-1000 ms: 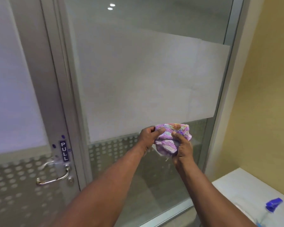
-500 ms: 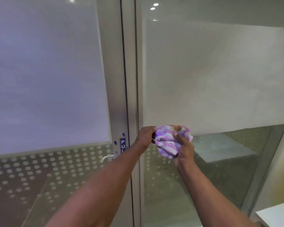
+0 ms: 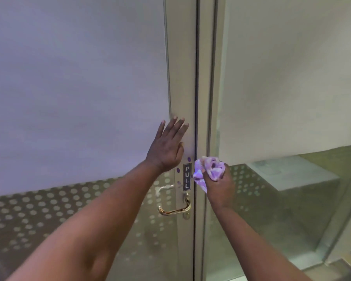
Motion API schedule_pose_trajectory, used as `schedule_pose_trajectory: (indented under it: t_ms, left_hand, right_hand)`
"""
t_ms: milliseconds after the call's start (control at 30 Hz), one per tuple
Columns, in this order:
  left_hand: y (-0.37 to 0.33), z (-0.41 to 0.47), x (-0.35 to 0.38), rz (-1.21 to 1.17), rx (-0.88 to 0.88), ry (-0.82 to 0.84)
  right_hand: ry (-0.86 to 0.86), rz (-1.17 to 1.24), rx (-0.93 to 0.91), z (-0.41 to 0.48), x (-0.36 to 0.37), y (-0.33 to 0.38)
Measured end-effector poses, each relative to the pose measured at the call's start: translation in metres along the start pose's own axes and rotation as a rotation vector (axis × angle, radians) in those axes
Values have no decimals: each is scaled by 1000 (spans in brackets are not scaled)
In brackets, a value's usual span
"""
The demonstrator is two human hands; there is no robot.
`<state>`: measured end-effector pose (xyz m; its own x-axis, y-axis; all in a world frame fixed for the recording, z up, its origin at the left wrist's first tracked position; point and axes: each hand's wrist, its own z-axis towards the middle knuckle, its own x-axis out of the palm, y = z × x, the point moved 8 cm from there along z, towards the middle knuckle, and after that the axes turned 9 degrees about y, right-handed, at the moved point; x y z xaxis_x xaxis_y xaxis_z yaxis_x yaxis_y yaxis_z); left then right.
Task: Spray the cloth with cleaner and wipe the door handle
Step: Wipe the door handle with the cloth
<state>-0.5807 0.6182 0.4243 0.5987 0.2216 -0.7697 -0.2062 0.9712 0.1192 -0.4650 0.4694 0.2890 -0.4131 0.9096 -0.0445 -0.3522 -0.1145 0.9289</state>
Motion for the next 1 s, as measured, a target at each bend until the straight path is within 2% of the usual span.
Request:
schedule_pose_trajectory:
  t_ms: [100, 300, 433, 600, 767, 900, 1000]
  left_hand:
    - [14, 2, 8, 151, 94, 87]
    - [24, 15, 18, 257, 203, 100]
    - [29, 20, 24, 248, 244, 109]
    - [26, 24, 28, 236, 326, 67]
    - [22, 26, 31, 237, 347, 68]
    - [25, 26, 33, 267, 345, 3]
    - [24, 26, 33, 292, 341, -4]
  right_hand:
    - [30, -75, -126, -3, 19, 12]
    - [71, -262, -367, 4, 55, 30]
    - [119, -436, -326, 10, 80, 13]
    - [123, -477, -313, 16, 85, 2]
    - [183, -518, -468, 17, 87, 9]
    - [188, -643, -603, 11, 97, 5]
    - [202, -687, -648, 9, 104, -1]
